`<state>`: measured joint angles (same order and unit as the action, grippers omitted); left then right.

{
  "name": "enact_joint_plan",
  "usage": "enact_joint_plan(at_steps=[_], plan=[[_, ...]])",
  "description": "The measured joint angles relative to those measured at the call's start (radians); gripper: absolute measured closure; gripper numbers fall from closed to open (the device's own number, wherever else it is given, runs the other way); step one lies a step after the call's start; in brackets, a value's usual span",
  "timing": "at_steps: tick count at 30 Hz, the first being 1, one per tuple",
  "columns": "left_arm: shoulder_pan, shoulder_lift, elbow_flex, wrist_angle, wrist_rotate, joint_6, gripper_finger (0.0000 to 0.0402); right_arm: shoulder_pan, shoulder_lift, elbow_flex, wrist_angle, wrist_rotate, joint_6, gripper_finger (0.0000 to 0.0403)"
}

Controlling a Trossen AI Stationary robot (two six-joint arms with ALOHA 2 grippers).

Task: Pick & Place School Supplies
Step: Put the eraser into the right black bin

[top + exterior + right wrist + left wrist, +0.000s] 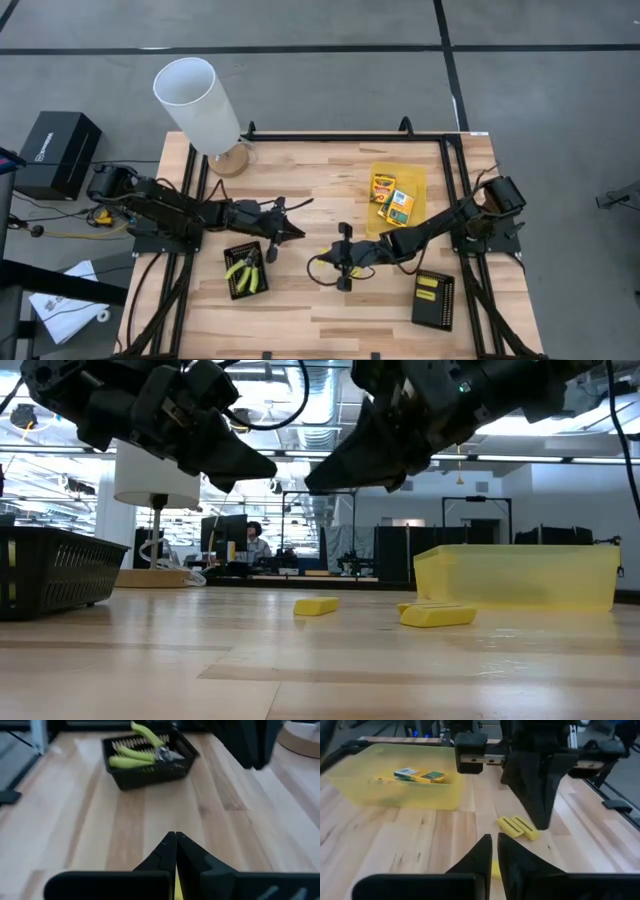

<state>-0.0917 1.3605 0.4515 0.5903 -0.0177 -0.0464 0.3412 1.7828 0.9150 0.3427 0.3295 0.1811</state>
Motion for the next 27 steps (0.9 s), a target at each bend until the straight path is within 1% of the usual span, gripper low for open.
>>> enact_joint_plan(at_steps=[2, 5, 10, 14, 17, 21, 23, 27], plan=[[0.010, 0.000, 0.000, -0.002, 0.011, -0.047, 0.0380, -0.002, 0.000, 0.000, -0.044, 0.039, 0.017, 0.0403], [0.001, 0.007, -0.005, -0.008, 0.026, -0.095, 0.0380, -0.003, 0.006, -0.002, -0.086, 0.064, 0.063, 0.0403], [-0.032, 0.010, -0.025, -0.005, 0.037, -0.091, 0.0380, 0.012, 0.006, -0.015, -0.091, 0.090, 0.089, 0.0403], [-0.062, 0.010, -0.029, 0.004, 0.017, -0.092, 0.0380, 0.014, 0.008, -0.052, -0.077, 0.091, 0.170, 0.0403], [-0.087, 0.010, -0.029, 0.003, -0.008, -0.090, 0.0380, 0.013, 0.041, -0.093, -0.033, 0.098, 0.203, 0.0403], [-0.108, 0.010, -0.029, 0.005, -0.049, -0.061, 0.0380, 0.007, 0.061, -0.099, 0.012, 0.089, 0.223, 0.0403], [-0.108, 0.010, -0.029, 0.009, -0.057, -0.058, 0.0380, 0.000, 0.068, -0.110, -0.020, 0.085, 0.214, 0.0403], [-0.108, 0.010, -0.029, 0.016, -0.061, -0.057, 0.0380, -0.025, 0.084, -0.093, 0.043, 0.019, 0.212, 0.0403]])
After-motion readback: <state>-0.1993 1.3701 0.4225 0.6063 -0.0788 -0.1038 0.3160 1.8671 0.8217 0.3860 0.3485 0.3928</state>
